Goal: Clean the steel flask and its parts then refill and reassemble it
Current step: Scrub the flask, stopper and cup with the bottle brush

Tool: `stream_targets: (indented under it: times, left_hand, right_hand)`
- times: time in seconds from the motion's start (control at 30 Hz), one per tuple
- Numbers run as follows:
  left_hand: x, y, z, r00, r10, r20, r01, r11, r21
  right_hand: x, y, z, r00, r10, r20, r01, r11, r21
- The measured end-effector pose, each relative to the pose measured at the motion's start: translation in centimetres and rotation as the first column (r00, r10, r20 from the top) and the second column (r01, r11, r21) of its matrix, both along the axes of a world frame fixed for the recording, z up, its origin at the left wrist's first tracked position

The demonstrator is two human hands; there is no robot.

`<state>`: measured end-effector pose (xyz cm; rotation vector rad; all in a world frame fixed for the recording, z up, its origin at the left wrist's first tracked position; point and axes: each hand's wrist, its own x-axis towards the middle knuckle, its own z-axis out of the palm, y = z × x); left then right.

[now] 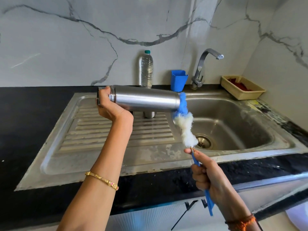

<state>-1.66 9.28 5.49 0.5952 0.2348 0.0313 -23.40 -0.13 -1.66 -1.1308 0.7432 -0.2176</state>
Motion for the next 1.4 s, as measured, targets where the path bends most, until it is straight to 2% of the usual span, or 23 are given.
stream_targets:
  times: [0.2,0.3,0.47,0.67,0.83,1.03,1.13,1.27,1.4]
  left_hand:
    - [2.2,0.9,-0.4,1.000,-0.019,-0.011,0.020,0.999,0.050]
    - [2.2,0.3,-0.9,0.999,-0.036,-0.036,0.036,0.999,0.009]
    - [5.3,0.3,-1.2,0.998,-0.001,0.057,0.000,1.000,0.017]
    - [4.8,-1.9,-0.6,0.986,-0.093,0.136,0.094,0.996,0.004]
    - [4.9,-3.7,-1.2,0.969,-0.050,0.241,0.052,0.999,-0.002]
    - [2.7,-7.4,-1.4,0.967,-0.060,0.247,0.079,0.995,-0.068]
    - [1.3,-8.6,-1.7,0.959,-0.051,0.279,0.071,0.996,-0.059]
    - [0.0,-10.0,-0.7,0.943,0.020,0.331,-0.047,0.996,0.073]
    - [-0.8,-9.9,1.1,0.904,0.057,0.423,-0.184,0.947,0.264]
  right_hand:
    - [-0.6,0.1,0.5,1.000,-0.002,0.013,0.001,0.999,0.039]
    - [1.7,0.1,0.2,1.000,0.000,0.009,0.000,1.000,0.015]
    - [1.4,0.7,-0.7,1.000,-0.021,0.002,0.021,0.998,0.054]
    - [4.3,-0.8,-0.6,0.994,-0.093,0.050,0.085,0.986,0.141]
    - [1.3,-1.4,-2.0,0.997,-0.043,-0.062,0.051,0.988,0.144]
    - [1.2,-8.7,-1.4,0.999,-0.028,-0.047,0.035,0.985,0.171]
    - [2.1,-10.7,-2.2,0.991,0.067,-0.112,-0.046,0.983,0.176]
    - [0.4,-11.3,-2.1,0.922,0.329,-0.207,-0.328,0.944,0.041]
    - [0.6,-13.1,-1.2,0.876,0.409,-0.254,-0.467,0.849,-0.246]
